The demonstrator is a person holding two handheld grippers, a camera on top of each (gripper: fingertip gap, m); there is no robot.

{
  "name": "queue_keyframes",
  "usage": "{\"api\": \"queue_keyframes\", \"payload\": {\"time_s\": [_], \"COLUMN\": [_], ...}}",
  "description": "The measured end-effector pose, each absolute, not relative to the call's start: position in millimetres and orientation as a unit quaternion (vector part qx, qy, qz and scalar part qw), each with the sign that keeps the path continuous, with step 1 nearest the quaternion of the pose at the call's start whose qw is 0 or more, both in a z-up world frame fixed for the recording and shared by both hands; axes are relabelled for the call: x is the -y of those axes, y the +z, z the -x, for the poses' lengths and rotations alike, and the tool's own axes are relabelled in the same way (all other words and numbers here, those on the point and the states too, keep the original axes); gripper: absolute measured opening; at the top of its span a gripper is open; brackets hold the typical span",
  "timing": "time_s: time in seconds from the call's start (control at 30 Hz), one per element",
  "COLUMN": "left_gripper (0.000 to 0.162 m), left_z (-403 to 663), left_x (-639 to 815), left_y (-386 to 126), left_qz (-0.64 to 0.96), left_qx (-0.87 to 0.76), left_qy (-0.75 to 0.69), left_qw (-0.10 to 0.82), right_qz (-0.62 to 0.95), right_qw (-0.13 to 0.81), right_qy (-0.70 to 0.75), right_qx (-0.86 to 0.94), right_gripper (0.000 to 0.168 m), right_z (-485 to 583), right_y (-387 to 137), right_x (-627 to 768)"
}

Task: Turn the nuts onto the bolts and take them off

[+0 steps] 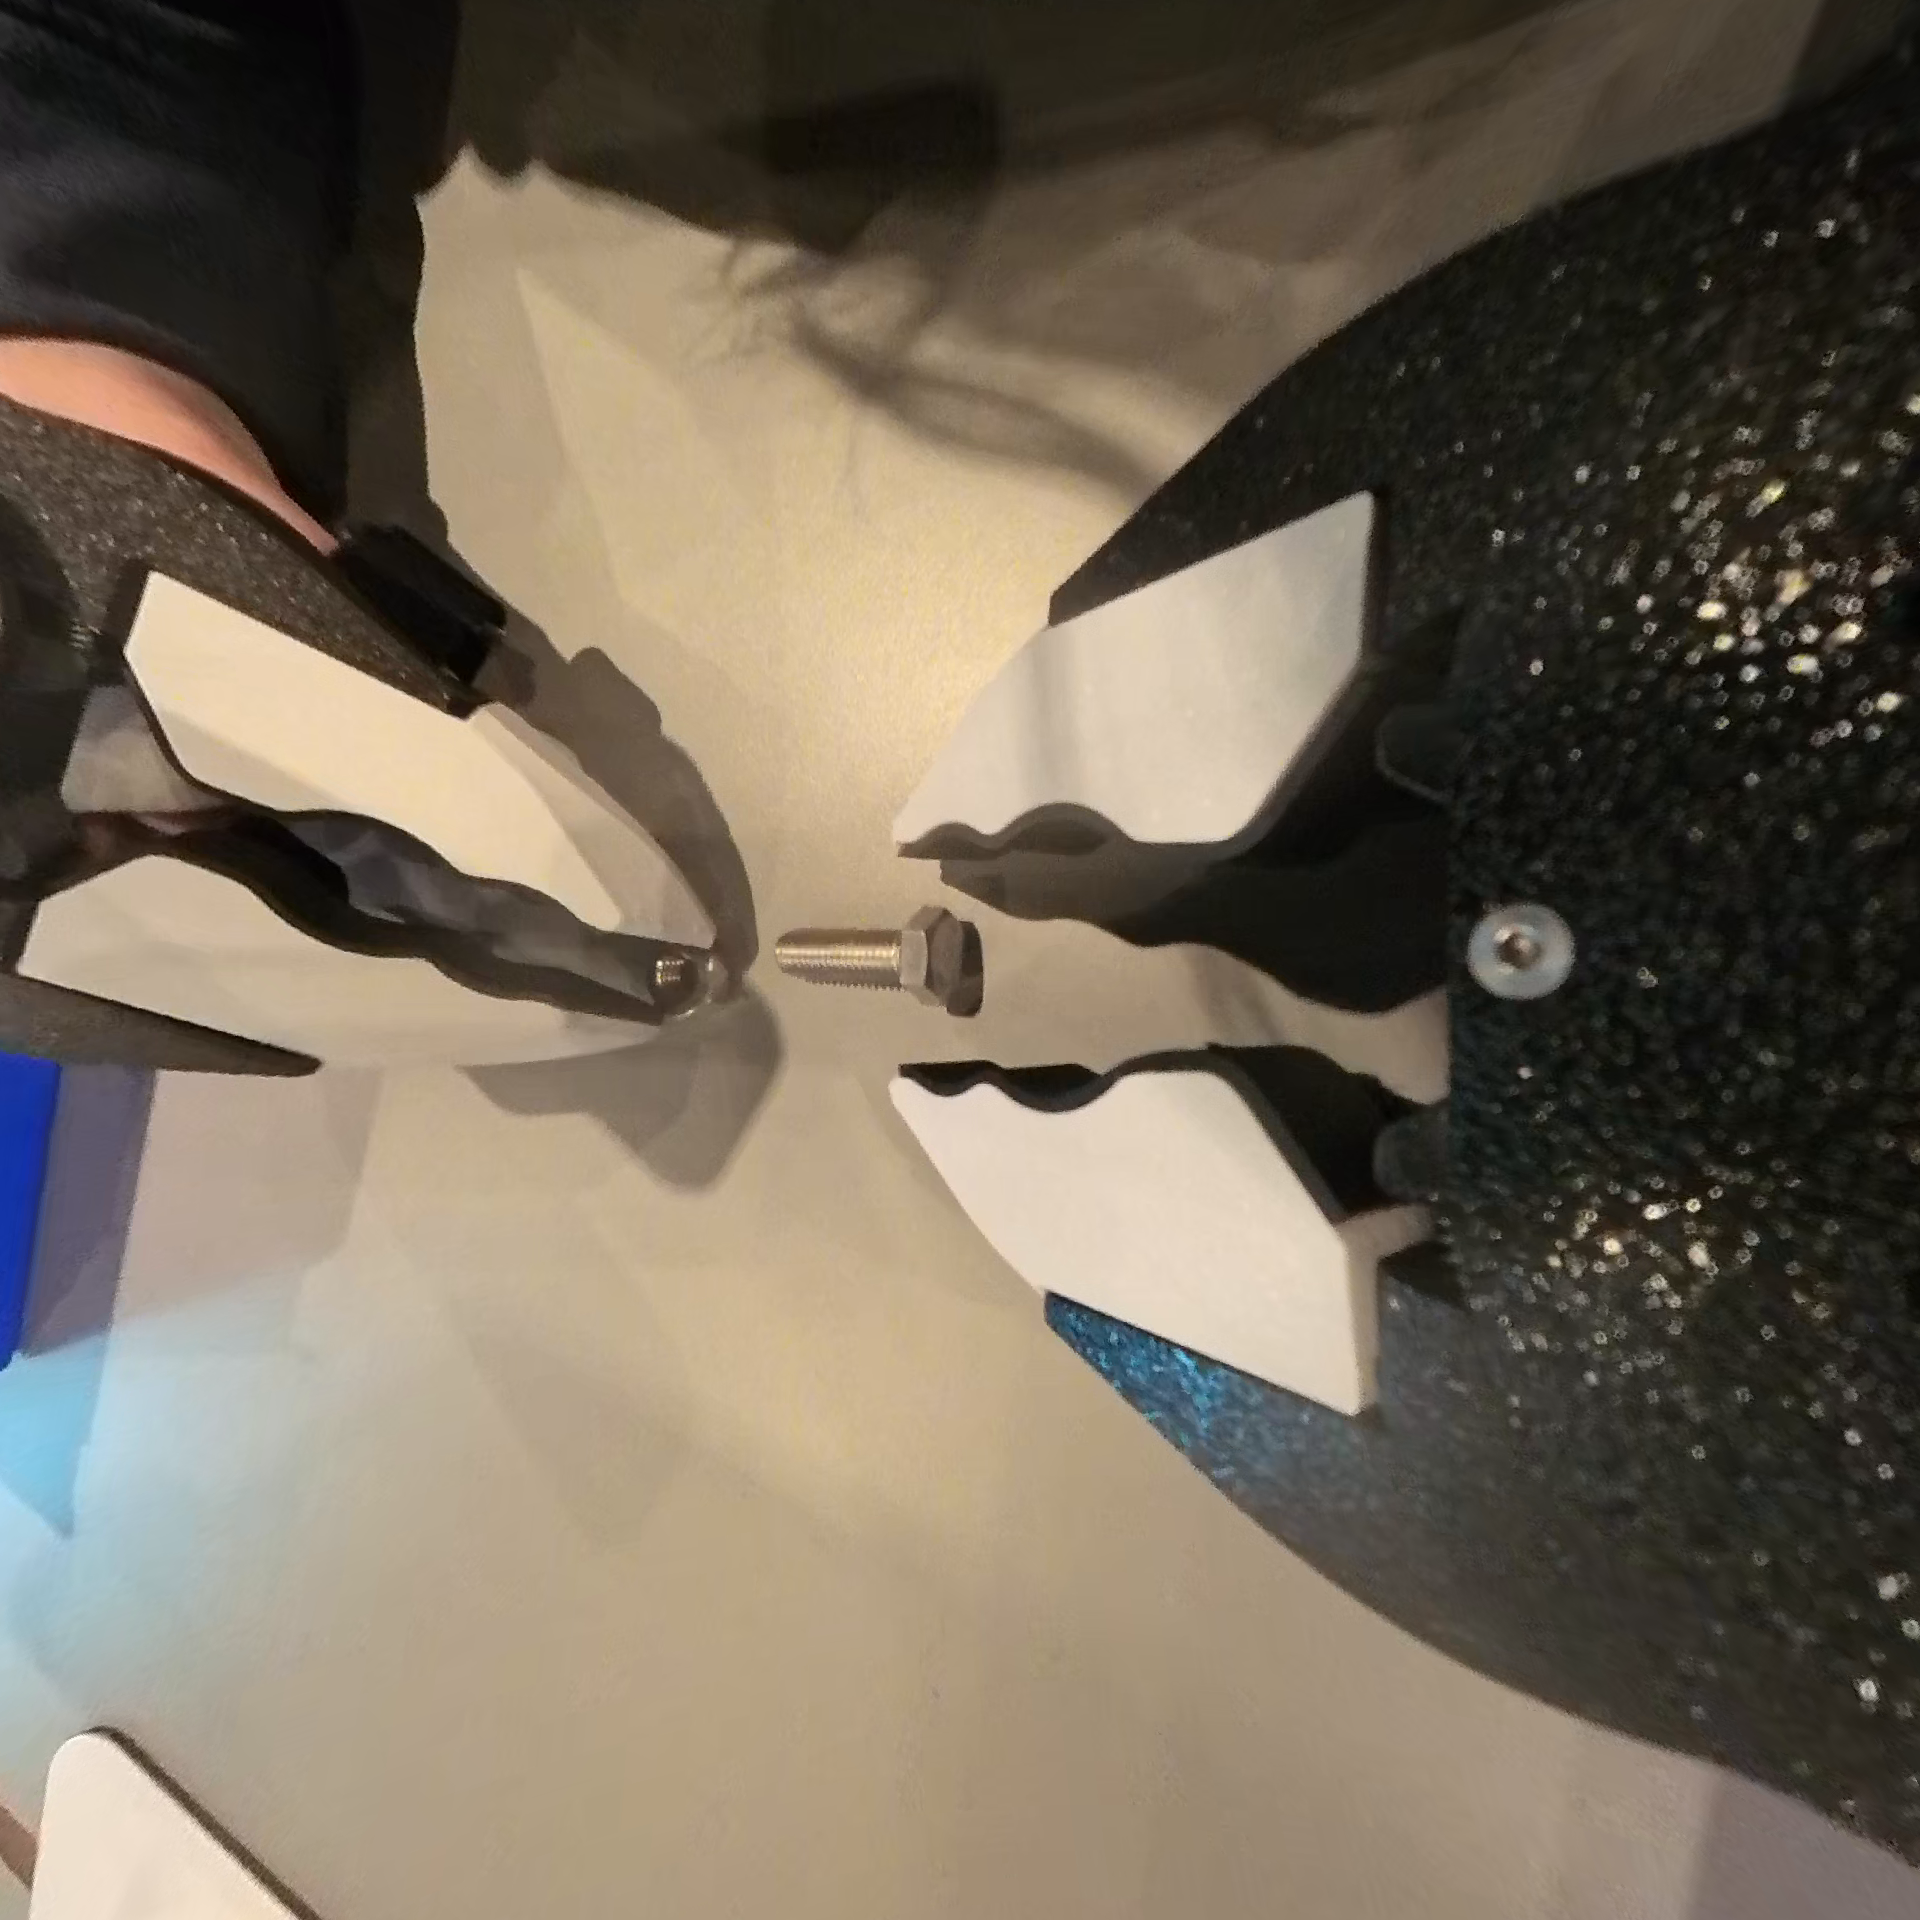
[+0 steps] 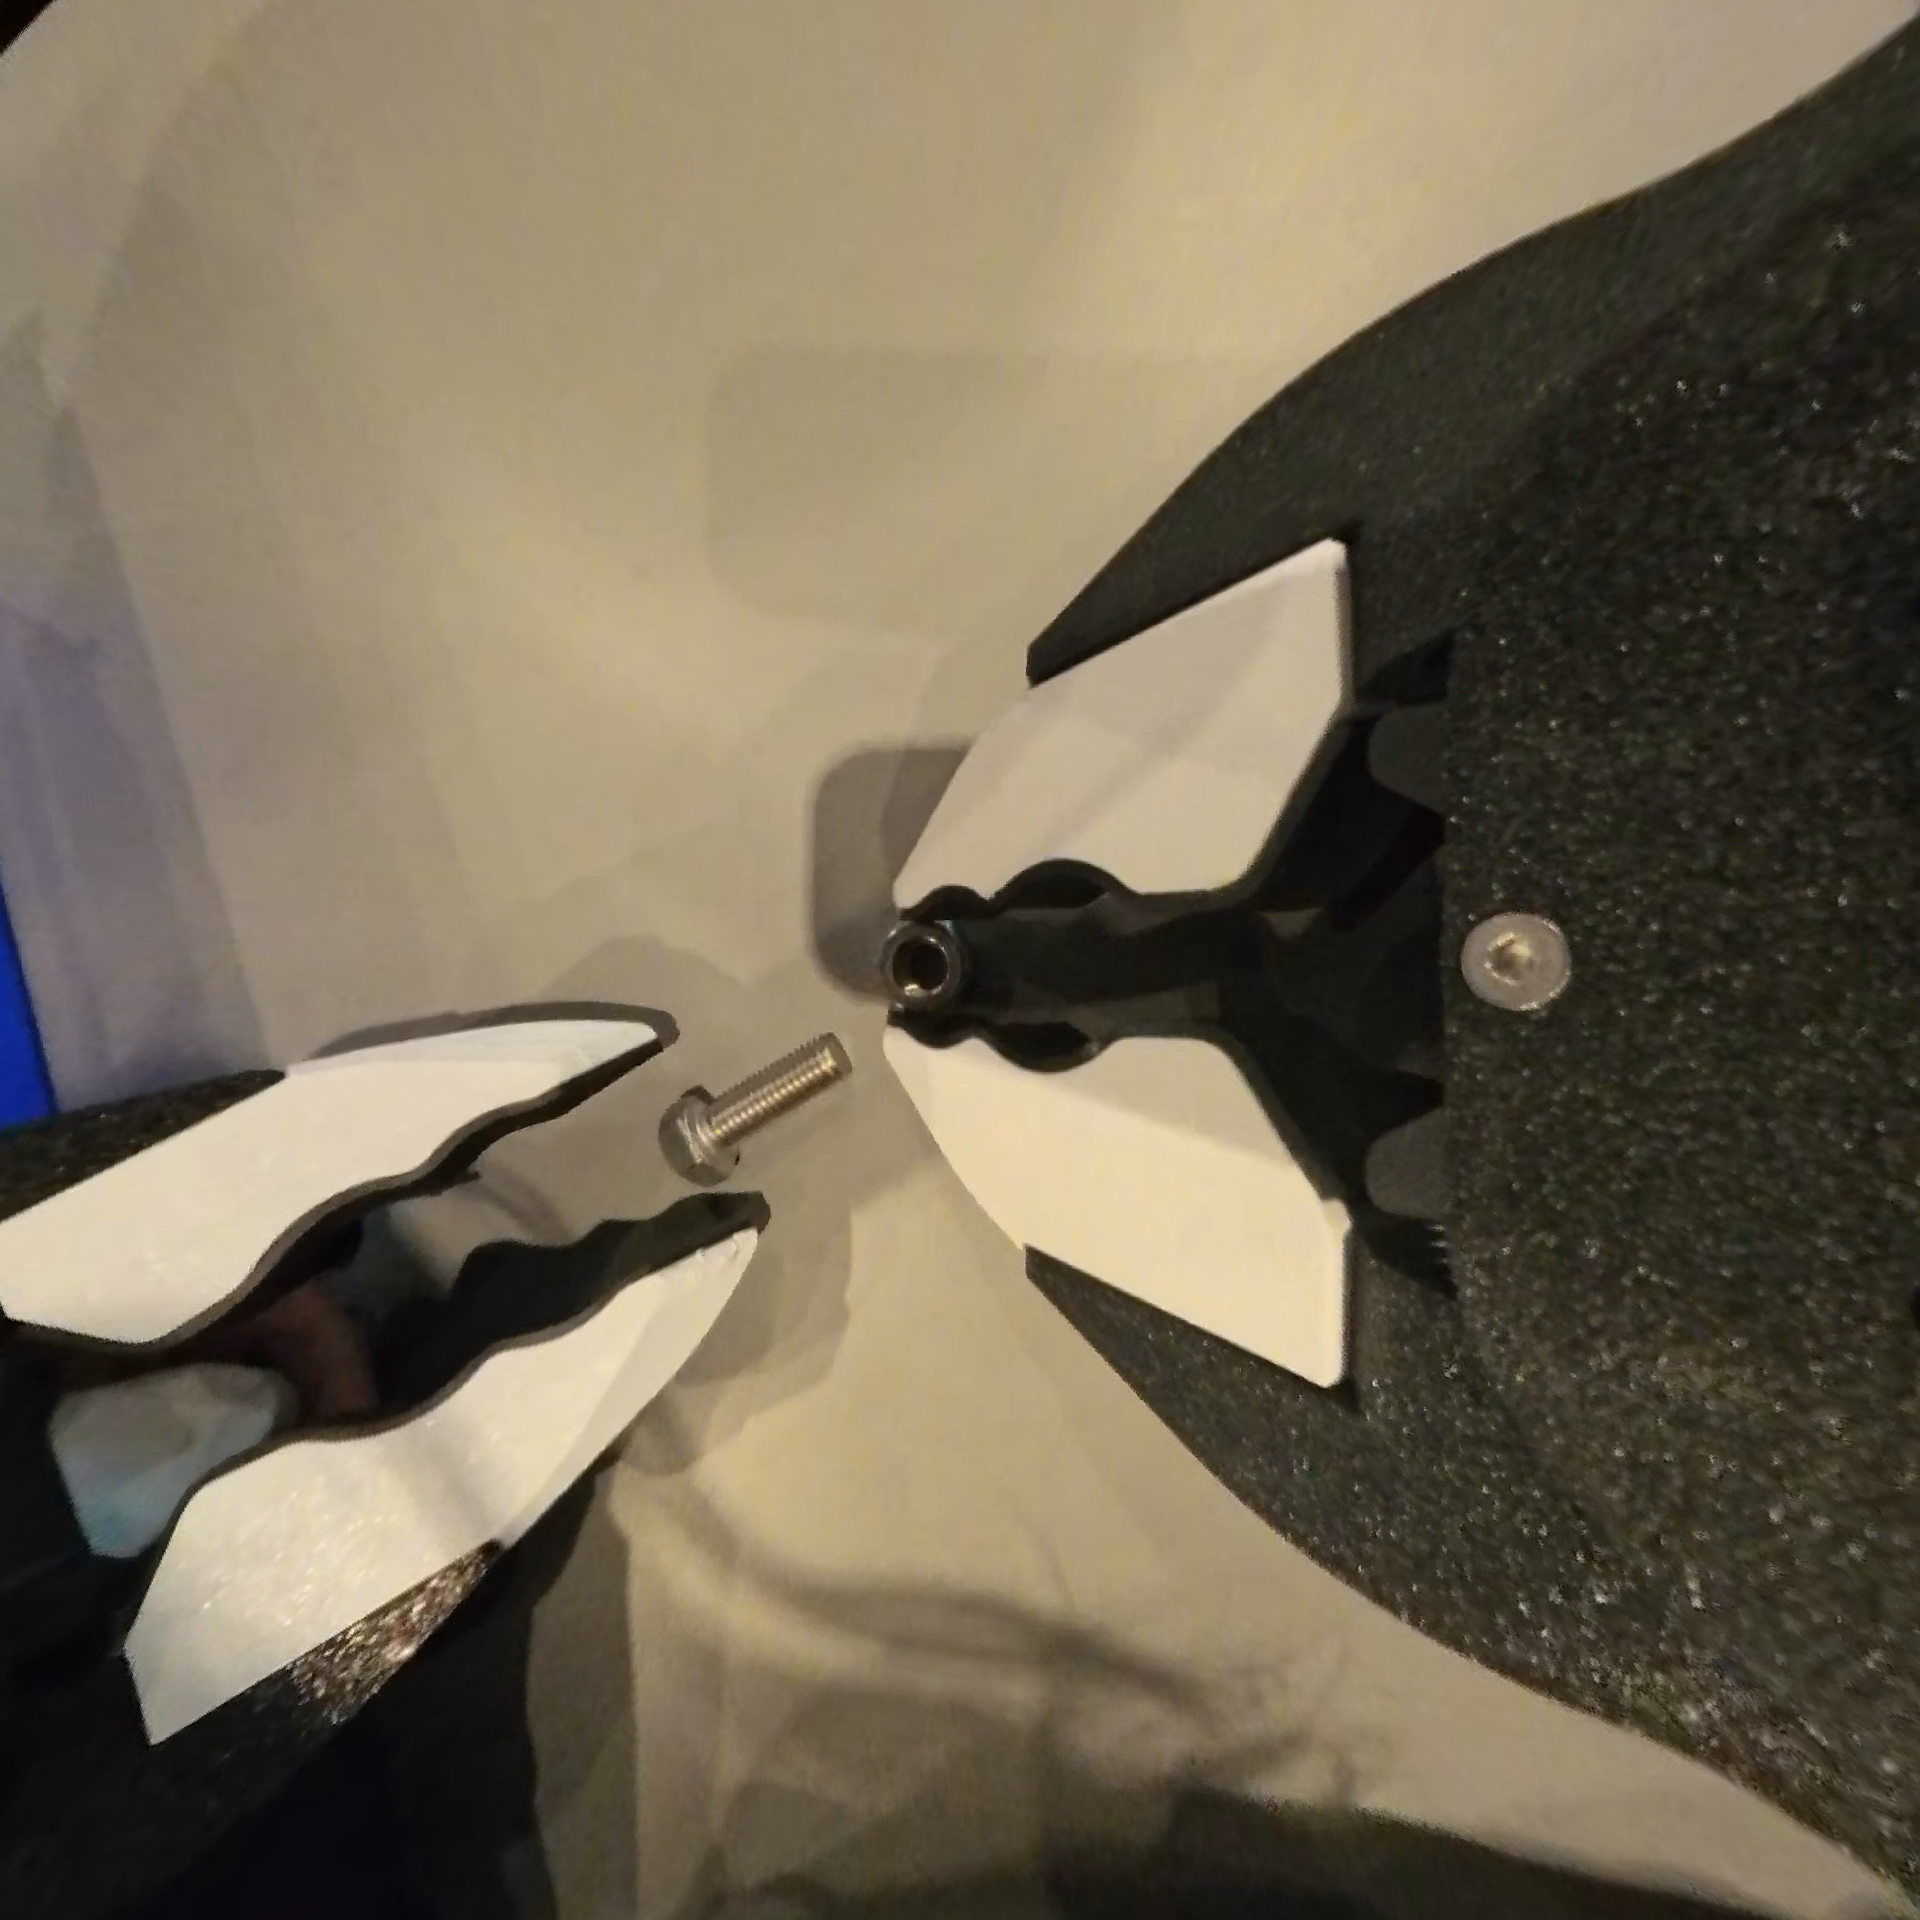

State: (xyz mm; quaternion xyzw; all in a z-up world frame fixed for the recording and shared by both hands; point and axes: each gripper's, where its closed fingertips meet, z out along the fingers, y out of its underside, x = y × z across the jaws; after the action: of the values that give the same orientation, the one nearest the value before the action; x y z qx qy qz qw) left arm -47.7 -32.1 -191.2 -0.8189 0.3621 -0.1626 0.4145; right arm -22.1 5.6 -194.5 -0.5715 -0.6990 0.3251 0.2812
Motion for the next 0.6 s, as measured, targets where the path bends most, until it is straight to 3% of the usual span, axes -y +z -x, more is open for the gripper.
{"api": "queue_keyframes", "payload": {"time_s": [0.03, 0.27, 0.3, 0.47, 0.6], "left_gripper": [0.036, 0.036, 0.036, 0.037, 0.037], "left_z": [48, 48, 48, 48, 48], "left_x": [32, 32, 32, 31, 31], "left_y": [-191, -191, -191, -191, -192], "left_qz": [0.818, 0.819, 0.819, 0.82, 0.82], "left_qx": [-0.363, -0.362, -0.362, -0.36, -0.36], "left_qy": [-0.161, -0.162, -0.162, -0.163, -0.164], "left_qw": [0.416, 0.415, 0.415, 0.413, 0.413], "right_qz": [0.57, 0.555, 0.554, 0.544, 0.595], "right_qw": [0.291, 0.369, 0.392, 0.543, 0.524], "right_qy": [0.32, 0.314, 0.313, 0.29, 0.286], "right_qx": [0.699, 0.676, 0.664, 0.57, 0.539], "right_gripper": [0.017, 0.015, 0.0, 0.0, 0.002], "right_z": [22, 21, 18, -36, -80], "right_y": [-194, -166, -150, -41, -34], "right_x": [-6, -13, -14, -28, -44]}}
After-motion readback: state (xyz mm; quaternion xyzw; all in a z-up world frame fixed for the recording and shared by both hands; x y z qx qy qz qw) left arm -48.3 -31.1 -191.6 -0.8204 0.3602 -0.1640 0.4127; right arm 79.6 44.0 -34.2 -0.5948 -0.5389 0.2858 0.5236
